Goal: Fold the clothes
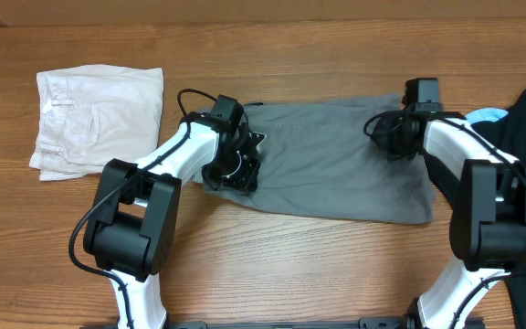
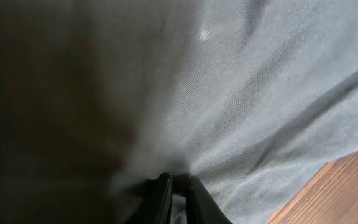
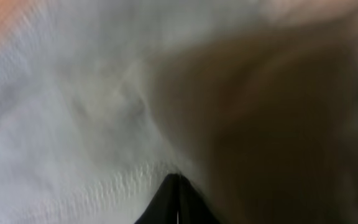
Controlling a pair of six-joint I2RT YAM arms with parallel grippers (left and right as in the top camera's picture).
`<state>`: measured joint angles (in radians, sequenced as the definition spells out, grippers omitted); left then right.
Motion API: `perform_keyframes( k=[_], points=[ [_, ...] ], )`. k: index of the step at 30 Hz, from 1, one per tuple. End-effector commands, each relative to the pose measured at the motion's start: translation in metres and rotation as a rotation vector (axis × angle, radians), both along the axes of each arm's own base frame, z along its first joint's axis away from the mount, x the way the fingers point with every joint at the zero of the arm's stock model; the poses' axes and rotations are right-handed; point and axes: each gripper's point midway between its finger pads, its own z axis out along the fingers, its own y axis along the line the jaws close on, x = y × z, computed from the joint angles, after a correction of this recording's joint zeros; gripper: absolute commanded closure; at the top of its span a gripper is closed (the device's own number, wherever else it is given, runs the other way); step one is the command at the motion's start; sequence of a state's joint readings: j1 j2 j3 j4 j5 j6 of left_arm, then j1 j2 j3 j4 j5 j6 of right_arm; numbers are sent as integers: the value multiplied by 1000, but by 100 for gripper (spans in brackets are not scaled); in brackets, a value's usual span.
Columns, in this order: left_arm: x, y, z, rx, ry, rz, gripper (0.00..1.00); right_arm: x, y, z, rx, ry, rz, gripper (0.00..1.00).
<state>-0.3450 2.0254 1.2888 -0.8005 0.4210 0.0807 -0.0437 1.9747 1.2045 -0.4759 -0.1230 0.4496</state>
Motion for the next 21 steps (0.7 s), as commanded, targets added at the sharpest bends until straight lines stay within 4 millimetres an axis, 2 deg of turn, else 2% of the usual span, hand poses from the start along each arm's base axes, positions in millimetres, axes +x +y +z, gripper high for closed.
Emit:
perform_keyframes(
  k=[1,4,9,14,15,16,19,21],
  points=[
    [-14,47,-27,177,63,45,88,6,-30,-26,-8,12,-129,96],
    [-15,59,-26,184,91,81,90,22,-39,-20,22,-61,-151,96],
    [-12,70,-25,170,115,141,93,44,-42,3,132,-159,-125,96],
    [0,55,-12,87,107,159,89,49,-25,42,266,-250,77,93],
    [10,43,1,19,100,175,80,47,-21,63,295,-277,117,92],
    [16,34,10,-31,100,186,77,44,-19,75,304,-288,134,91],
    [33,8,44,-197,96,192,68,33,-10,112,327,-323,170,90],
    [43,-5,66,-277,83,183,66,22,-4,136,341,-334,184,90]
  ],
)
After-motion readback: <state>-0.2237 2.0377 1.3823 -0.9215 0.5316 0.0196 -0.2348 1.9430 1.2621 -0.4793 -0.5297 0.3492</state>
